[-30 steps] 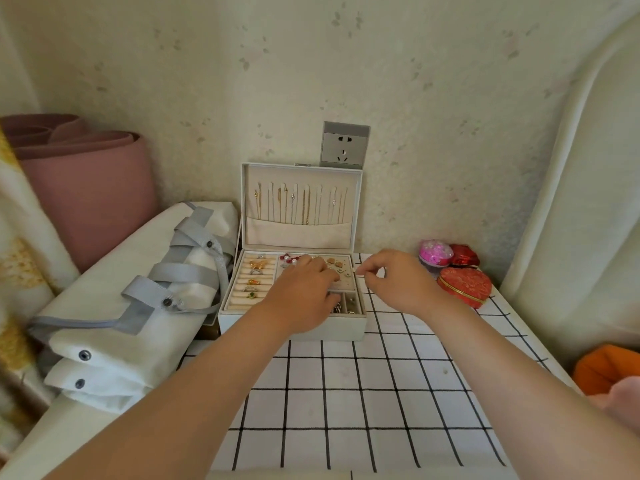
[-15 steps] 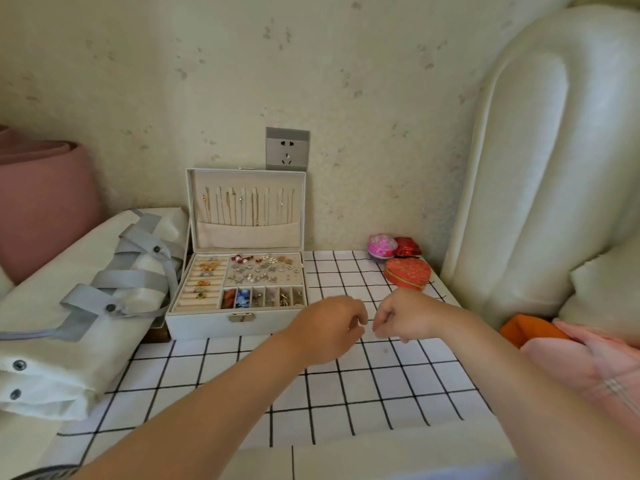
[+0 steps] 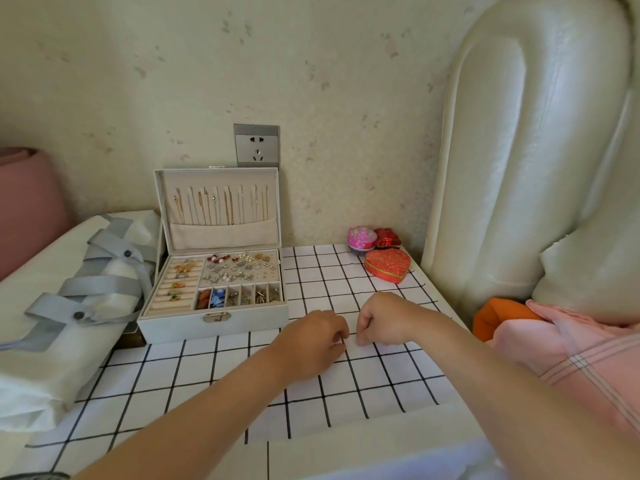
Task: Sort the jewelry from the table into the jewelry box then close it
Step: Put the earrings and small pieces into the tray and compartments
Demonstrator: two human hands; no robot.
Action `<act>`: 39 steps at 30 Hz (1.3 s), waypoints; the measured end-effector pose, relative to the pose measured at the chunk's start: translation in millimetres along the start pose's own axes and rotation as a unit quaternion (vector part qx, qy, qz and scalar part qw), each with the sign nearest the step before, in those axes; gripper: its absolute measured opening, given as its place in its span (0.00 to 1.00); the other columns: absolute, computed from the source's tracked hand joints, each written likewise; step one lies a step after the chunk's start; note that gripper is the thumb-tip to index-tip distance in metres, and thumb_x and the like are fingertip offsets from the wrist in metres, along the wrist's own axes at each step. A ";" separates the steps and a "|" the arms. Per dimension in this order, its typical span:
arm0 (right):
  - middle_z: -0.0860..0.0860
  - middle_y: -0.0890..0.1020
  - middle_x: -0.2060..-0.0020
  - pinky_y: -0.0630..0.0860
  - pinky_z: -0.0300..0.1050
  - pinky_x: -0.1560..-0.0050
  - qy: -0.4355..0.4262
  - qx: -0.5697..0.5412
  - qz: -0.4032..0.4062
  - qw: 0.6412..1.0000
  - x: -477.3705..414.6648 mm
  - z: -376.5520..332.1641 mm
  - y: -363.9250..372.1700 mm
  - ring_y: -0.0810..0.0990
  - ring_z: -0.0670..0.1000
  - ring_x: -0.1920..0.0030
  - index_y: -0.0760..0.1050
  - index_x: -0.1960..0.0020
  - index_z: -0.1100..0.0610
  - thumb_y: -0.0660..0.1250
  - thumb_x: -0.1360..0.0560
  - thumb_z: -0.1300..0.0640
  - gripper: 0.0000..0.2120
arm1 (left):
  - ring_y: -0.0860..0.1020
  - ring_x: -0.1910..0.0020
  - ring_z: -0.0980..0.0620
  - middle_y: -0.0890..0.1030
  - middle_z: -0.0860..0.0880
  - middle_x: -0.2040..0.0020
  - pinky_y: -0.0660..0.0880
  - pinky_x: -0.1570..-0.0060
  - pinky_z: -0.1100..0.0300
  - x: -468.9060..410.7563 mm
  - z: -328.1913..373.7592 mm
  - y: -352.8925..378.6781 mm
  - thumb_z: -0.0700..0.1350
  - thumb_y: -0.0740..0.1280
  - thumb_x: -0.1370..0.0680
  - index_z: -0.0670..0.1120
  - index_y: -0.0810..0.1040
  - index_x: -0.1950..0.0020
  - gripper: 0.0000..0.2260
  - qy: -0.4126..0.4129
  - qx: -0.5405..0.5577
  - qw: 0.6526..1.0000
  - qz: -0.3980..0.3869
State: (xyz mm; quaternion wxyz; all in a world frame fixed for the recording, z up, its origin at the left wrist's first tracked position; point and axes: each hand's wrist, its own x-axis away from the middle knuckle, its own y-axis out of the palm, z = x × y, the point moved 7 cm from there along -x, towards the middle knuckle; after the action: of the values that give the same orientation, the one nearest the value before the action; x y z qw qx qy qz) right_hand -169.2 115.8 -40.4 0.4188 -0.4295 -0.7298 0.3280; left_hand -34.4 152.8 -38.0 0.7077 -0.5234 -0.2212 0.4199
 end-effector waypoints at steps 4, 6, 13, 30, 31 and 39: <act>0.46 0.83 0.62 0.75 0.39 0.61 0.001 -0.016 -0.006 1.000 -2.4 -6.2 2.0 0.80 0.45 0.65 0.83 0.55 0.51 0.73 0.26 0.52 0.03 | 0.74 0.54 0.57 0.78 0.54 0.49 0.74 0.52 0.62 -0.1 -1.1 -3.2 0.47 0.65 0.21 0.51 0.77 0.41 0.09 -0.009 0.035 0.999 0.018; 0.50 0.84 0.61 0.73 0.39 0.64 -0.003 -0.063 0.012 0.998 -4.0 -13.0 -1.0 0.81 0.46 0.67 0.82 0.55 0.54 0.70 0.23 0.52 0.07 | 0.74 0.56 0.58 0.79 0.55 0.50 0.74 0.54 0.62 -1.0 -4.1 -11.1 0.46 0.66 0.21 0.52 0.76 0.43 0.08 -0.024 0.067 0.996 0.050; 0.50 0.81 0.58 0.66 0.37 0.72 -0.027 -0.273 0.019 0.962 -4.2 -43.9 -15.1 0.81 0.48 0.65 0.80 0.48 0.55 0.65 0.19 0.53 0.08 | 0.78 0.60 0.60 0.80 0.58 0.59 0.75 0.56 0.65 4.5 -27.5 -59.0 0.43 0.69 0.22 0.50 0.82 0.49 0.04 -0.097 0.182 0.958 0.197; 0.48 0.86 0.61 0.66 0.38 0.73 -0.081 -0.397 0.120 0.906 -38.0 -122.0 -32.1 0.79 0.46 0.69 0.84 0.51 0.55 0.74 0.25 0.58 0.03 | 0.78 0.64 0.58 0.82 0.53 0.63 0.76 0.60 0.63 23.2 -94.7 -112.5 0.47 0.70 0.23 0.52 0.83 0.57 0.04 -0.149 0.254 0.919 0.262; 0.49 0.86 0.60 0.67 0.38 0.73 -0.078 -0.401 0.132 0.903 -42.1 -123.8 -32.2 0.79 0.47 0.70 0.84 0.50 0.55 0.73 0.25 0.59 0.04 | 0.79 0.62 0.57 0.83 0.54 0.61 0.76 0.58 0.62 23.3 -98.0 -114.0 0.46 0.70 0.22 0.53 0.83 0.56 0.04 -0.148 0.245 0.924 0.252; 0.40 0.82 0.59 0.76 0.42 0.50 -0.075 -0.149 0.268 0.949 -76.8 -125.2 -33.6 0.80 0.42 0.54 0.84 0.55 0.48 0.72 0.24 0.54 0.03 | 0.69 0.38 0.51 0.77 0.52 0.38 0.70 0.39 0.53 28.3 -131.6 -102.3 0.53 0.63 0.20 0.51 0.78 0.35 0.15 -0.101 -0.092 0.981 0.141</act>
State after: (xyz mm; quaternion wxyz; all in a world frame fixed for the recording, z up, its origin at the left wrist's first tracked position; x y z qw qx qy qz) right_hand -47.7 47.5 16.9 0.1905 -0.6411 -0.6575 0.3471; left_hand 117.3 93.0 6.5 0.5642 -0.5673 -0.2529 0.5440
